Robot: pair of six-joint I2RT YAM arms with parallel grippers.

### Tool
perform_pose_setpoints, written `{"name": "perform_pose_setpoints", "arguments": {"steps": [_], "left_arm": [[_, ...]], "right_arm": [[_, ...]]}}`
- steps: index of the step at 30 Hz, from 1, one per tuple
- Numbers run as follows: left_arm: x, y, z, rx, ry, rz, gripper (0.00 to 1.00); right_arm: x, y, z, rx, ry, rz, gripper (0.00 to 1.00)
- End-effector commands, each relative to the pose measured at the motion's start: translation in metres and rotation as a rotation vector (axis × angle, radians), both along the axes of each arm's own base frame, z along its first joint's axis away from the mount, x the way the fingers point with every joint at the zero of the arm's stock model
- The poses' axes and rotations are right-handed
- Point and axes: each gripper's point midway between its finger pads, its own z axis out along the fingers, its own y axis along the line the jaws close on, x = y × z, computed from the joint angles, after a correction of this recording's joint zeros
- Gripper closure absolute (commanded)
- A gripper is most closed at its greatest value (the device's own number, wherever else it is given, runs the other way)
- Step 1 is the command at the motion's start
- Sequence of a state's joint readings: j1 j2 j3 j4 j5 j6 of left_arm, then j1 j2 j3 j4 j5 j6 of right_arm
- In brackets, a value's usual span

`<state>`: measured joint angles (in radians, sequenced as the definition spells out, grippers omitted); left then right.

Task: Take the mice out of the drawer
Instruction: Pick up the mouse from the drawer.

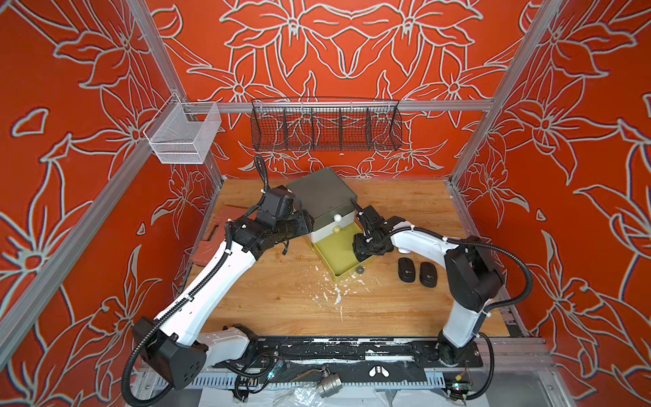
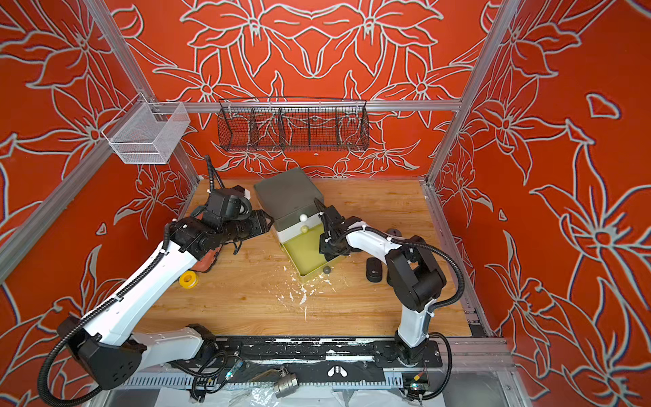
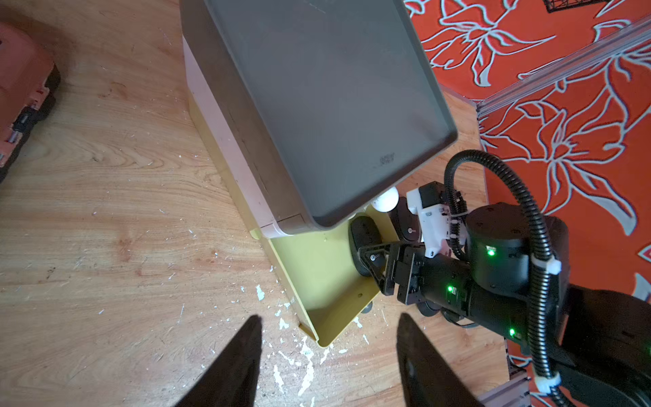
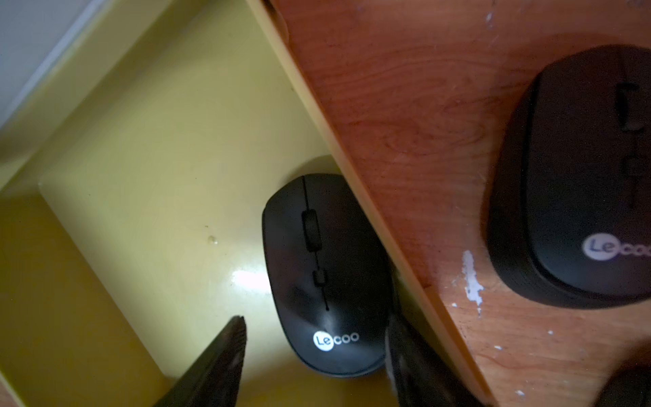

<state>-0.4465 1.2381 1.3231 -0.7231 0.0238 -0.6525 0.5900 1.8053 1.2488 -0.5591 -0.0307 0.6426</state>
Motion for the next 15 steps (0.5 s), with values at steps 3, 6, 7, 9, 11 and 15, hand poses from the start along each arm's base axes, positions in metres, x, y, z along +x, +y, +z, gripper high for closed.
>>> {"name": "perform_pose_setpoints", "arguments": {"steps": [3, 6, 7, 9, 11, 15], "left_arm": [[0.001, -0.004, 0.005, -0.021, -0.014, -0.006, 0.41], [0.001, -0.004, 0.006, -0.019, -0.016, -0.006, 0.41], [0.002, -0.005, 0.006, -0.019, -0.016, -0.007, 0.41], [0.002, -0.005, 0.006, -0.02, -0.016, -0.008, 0.41], [0.002, -0.005, 0.007, -0.02, -0.018, -0.008, 0.41], [0.001, -0.006, 0.01, -0.022, -0.024, -0.019, 0.41]], "right_arm": [[-0.008, 0.004, -0.011, -0.017, 0.057, -0.062, 0.33], [-0.008, 0.015, -0.008, 0.002, 0.058, -0.074, 0.33], [-0.008, 0.021, -0.007, 0.022, 0.057, -0.075, 0.33], [-0.007, 0.032, -0.005, 0.05, 0.058, -0.077, 0.33], [-0.006, 0.041, -0.002, 0.07, 0.054, -0.08, 0.34], [-0.005, 0.048, 0.016, 0.079, 0.012, -0.083, 0.34]]}}
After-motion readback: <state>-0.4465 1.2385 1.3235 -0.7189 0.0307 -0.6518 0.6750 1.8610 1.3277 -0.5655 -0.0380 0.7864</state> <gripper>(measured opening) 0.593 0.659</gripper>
